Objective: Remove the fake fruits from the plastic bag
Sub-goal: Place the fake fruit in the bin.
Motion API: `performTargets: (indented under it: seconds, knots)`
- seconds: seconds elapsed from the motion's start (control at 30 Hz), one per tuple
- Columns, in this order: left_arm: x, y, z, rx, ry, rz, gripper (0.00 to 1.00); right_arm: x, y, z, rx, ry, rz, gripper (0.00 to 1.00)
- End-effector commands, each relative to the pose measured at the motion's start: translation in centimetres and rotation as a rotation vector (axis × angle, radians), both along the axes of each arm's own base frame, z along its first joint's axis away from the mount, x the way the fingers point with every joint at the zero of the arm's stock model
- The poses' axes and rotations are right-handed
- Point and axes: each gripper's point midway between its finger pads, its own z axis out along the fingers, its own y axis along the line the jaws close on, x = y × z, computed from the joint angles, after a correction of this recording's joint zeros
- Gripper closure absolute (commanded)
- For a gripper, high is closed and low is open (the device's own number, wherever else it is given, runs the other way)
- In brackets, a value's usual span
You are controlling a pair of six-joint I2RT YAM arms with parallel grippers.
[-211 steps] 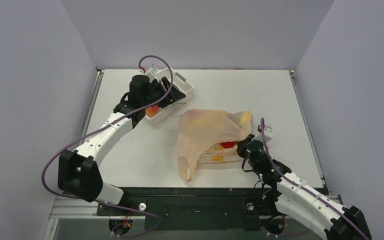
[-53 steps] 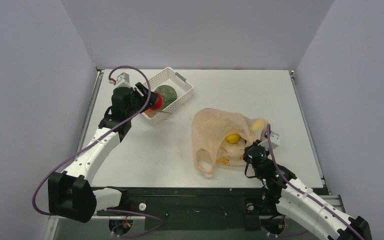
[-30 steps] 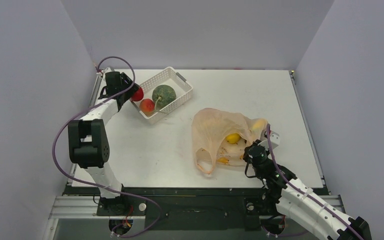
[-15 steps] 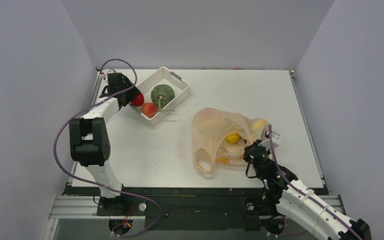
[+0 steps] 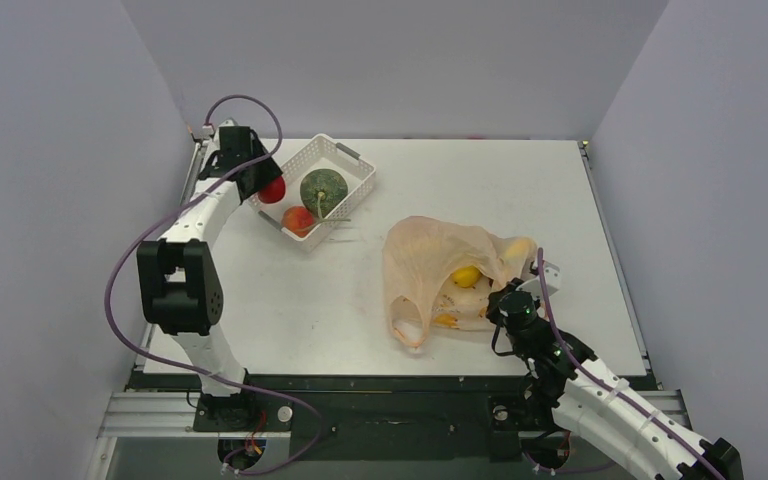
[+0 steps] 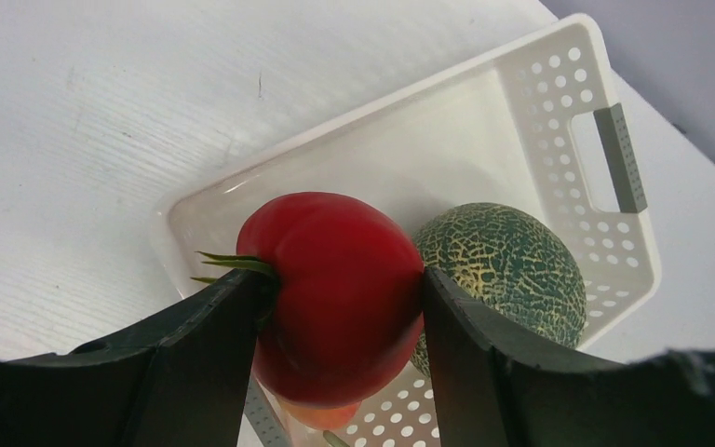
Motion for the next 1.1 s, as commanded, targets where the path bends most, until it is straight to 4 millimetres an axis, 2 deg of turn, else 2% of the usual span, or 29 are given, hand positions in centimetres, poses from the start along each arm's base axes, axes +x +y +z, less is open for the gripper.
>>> performTargets:
  seconds: [0.0, 0.03, 0.07, 0.27, 0.4, 0.43, 0.47, 0.5, 0.67, 0.77, 0.8, 0.83, 0.87, 0.9, 0.93, 0.97, 1.0, 1.03, 1.07]
  knots:
    - [0.4, -1.7, 1.1, 0.198, 0.016, -0.071, 0.46, 0.7, 0.3, 1.8, 0.032, -0.042, -0.006, 1.00]
    - [0.6, -2.0, 1.4, 0.212, 0.015, -0.079, 0.46, 0.7, 0.3, 1.8, 0.033, -0.043, -0.007, 1.00]
    - [0.7, -2.5, 0.9, 0.218, 0.030, -0.095, 0.45, 0.6, 0.3, 1.7, 0.032, -0.041, -0.006, 1.00]
    - [1.6, -2.5, -0.1, 0.226, 0.065, -0.088, 0.46, 0.5, 0.1, 1.6, 0.027, -0.040, -0.007, 1.00]
    - [2.1, -2.8, -0.4, 0.224, 0.047, -0.122, 0.29, 0.4, -0.1, 1.5, 0.023, -0.043, -0.015, 1.00]
    - [2.2, -2.7, -0.4, 0.223, 0.043, -0.129, 0.19, 0.4, -0.1, 1.5, 0.024, -0.044, -0.015, 1.00]
    - [2.2, -2.9, -0.6, 0.216, 0.037, -0.141, 0.15, 0.4, -0.2, 1.5, 0.021, -0.043, -0.018, 1.00]
    - [2.2, -2.7, -0.7, 0.219, 0.036, -0.147, 0.06, 0.5, -0.2, 1.5, 0.020, -0.045, -0.019, 1.00]
    - [2.0, -2.3, -0.7, 0.232, 0.030, -0.154, 0.03, 0.5, -0.1, 1.4, 0.014, -0.040, -0.017, 1.00]
    - [1.6, -2.4, 0.6, 0.229, 0.007, -0.163, 0.03, 0.6, -0.1, 1.5, 0.014, -0.042, -0.016, 1.00]
    - [1.3, -2.9, 0.9, 0.213, 0.005, -0.181, 0.03, 0.6, -0.1, 1.5, 0.013, -0.041, -0.017, 1.00]
    - [1.0, -3.2, 2.1, 0.198, -0.018, -0.186, 0.03, 0.6, -0.1, 1.6, 0.014, -0.044, -0.016, 1.00]
    - [0.6, -4.0, 2.2, 0.170, -0.023, -0.217, 0.03, 0.7, 0.0, 1.7, 0.014, -0.045, -0.015, 1.00]
    - [0.1, -4.6, 3.8, 0.147, -0.058, -0.230, 0.03, 0.7, -0.1, 1.7, 0.011, -0.044, -0.014, 1.00]
    - [-0.6, -5.9, 3.8, 0.104, -0.066, -0.266, 0.03, 0.7, 0.0, 1.9, 0.009, -0.045, -0.011, 1.00]
    - [-1.3, -6.9, 5.8, 0.069, -0.117, -0.302, 0.03, 0.7, 0.0, 1.9, 0.007, -0.044, -0.008, 1.00]
    - [-2.3, -8.1, 5.4, 0.033, -0.110, -0.330, 0.03, 0.8, 0.1, 2.0, 0.002, -0.043, -0.002, 1.00]
    - [-3.4, -9.7, 7.5, -0.017, -0.164, -0.396, 0.03, 0.8, 0.1, 2.0, -0.002, -0.043, 0.001, 1.00]
    - [-4.7, -11.0, 7.1, -0.053, -0.156, -0.432, 0.03, 0.9, 0.2, 2.1, -0.008, -0.041, 0.009, 1.00]
